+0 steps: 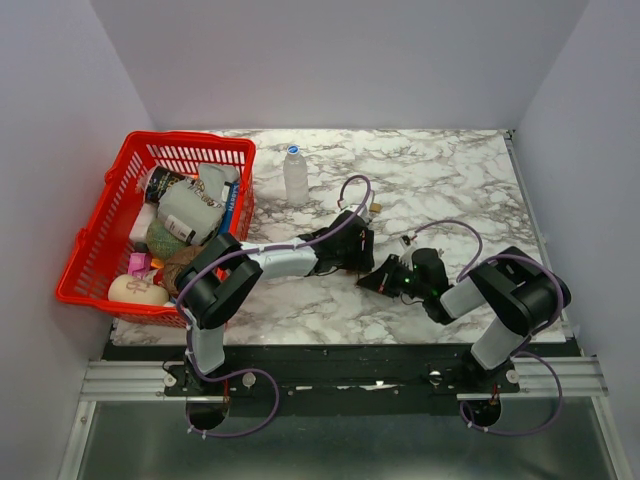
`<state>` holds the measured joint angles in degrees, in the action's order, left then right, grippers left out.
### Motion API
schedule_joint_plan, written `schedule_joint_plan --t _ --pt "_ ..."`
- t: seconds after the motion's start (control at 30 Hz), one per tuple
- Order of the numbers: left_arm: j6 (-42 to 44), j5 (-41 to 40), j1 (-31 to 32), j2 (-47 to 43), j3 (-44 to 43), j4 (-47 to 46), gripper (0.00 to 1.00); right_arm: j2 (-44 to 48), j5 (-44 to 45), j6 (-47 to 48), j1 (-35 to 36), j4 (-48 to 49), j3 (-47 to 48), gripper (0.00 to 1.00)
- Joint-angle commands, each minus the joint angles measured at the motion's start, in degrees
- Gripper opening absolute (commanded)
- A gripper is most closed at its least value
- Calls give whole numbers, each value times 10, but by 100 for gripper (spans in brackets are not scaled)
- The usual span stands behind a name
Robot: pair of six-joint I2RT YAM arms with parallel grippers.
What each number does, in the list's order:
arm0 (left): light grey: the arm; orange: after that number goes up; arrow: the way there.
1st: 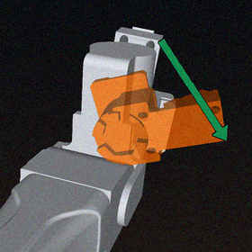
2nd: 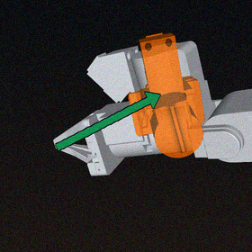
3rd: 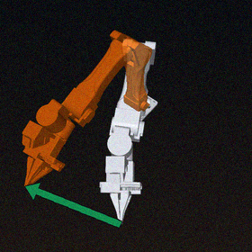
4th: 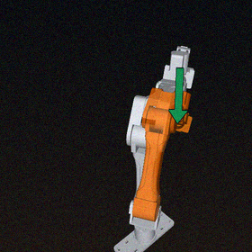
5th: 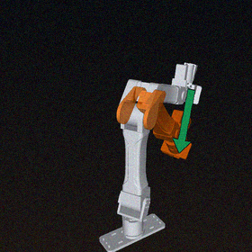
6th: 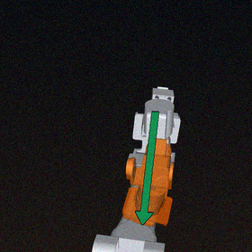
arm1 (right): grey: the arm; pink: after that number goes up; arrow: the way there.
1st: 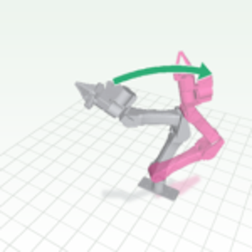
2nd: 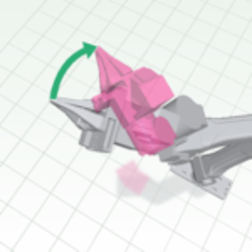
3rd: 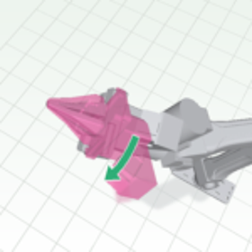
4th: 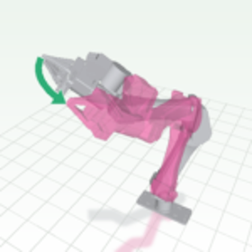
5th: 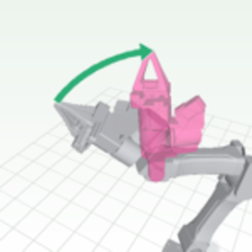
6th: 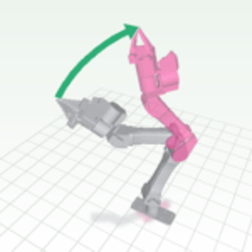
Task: Unlock with the key
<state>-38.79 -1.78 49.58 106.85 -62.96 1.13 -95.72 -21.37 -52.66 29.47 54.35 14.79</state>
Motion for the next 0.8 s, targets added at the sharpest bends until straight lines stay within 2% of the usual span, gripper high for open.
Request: schedule_joint_plan --t 0.0,0.77 --pt "-1 47 8 -9 24 18 0 -8 56 22 -15 23 22 1" --pt "-31 46 22 -20 46 12 0 -10 134 79 -16 42 36 1"
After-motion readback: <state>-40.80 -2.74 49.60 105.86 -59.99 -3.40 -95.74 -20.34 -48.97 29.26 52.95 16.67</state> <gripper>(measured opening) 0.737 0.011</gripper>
